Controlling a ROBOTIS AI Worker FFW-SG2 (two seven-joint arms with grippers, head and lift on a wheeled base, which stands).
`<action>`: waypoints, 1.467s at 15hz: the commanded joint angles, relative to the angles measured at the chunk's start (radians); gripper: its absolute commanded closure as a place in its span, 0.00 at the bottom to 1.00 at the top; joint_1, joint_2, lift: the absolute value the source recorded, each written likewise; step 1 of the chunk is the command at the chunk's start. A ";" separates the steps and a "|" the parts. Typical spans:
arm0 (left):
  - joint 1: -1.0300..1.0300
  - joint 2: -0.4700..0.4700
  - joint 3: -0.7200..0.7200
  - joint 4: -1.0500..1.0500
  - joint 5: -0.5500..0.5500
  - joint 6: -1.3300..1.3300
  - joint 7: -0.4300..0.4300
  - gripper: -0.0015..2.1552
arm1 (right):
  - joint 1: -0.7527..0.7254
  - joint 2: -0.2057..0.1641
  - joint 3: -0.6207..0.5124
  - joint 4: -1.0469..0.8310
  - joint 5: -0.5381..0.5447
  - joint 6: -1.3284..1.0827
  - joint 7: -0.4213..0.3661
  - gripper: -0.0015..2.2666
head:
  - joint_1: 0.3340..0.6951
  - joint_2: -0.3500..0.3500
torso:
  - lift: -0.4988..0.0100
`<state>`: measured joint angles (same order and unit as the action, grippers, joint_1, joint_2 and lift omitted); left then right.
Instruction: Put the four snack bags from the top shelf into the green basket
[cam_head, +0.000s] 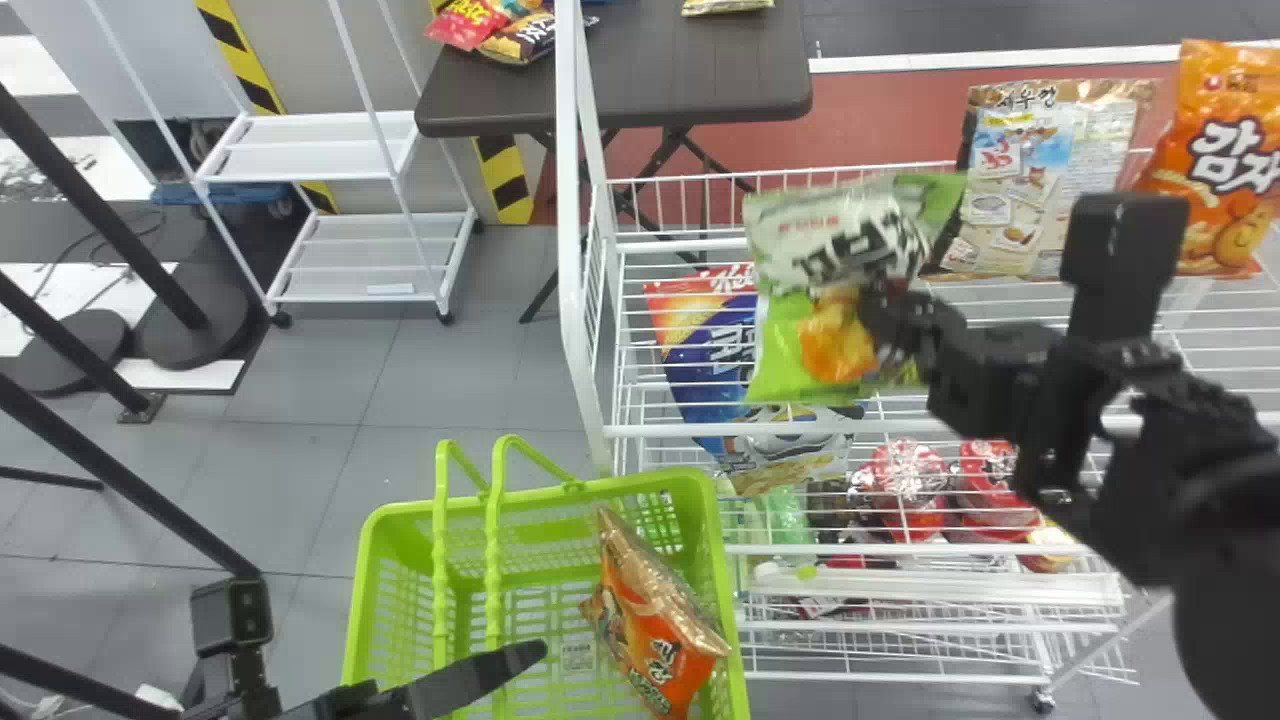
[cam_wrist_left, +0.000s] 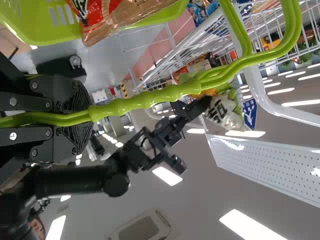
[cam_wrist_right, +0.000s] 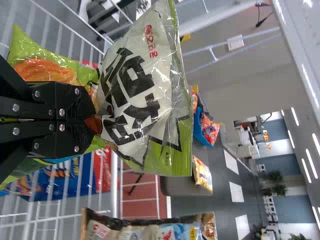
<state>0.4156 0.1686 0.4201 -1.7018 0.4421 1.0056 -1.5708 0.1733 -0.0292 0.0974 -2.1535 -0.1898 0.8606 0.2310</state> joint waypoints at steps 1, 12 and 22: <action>-0.008 0.000 -0.003 0.001 -0.002 0.000 -0.010 1.00 | 0.071 -0.029 0.070 -0.068 0.026 0.102 0.002 0.99 | 1.00 0.75 | 0.98; -0.003 0.000 -0.024 -0.019 0.000 0.006 -0.010 1.00 | -0.084 0.000 0.426 -0.031 0.124 0.492 -0.013 0.99 | 1.00 1.00 | 0.98; -0.008 0.002 -0.021 -0.021 0.001 0.018 -0.010 1.00 | -0.090 0.000 0.446 0.129 0.086 0.452 -0.002 0.01 | 1.00 1.00 | 0.98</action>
<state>0.4081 0.1702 0.3954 -1.7240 0.4434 1.0241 -1.5708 0.0725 -0.0286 0.5612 -2.0114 -0.0949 1.3132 0.2251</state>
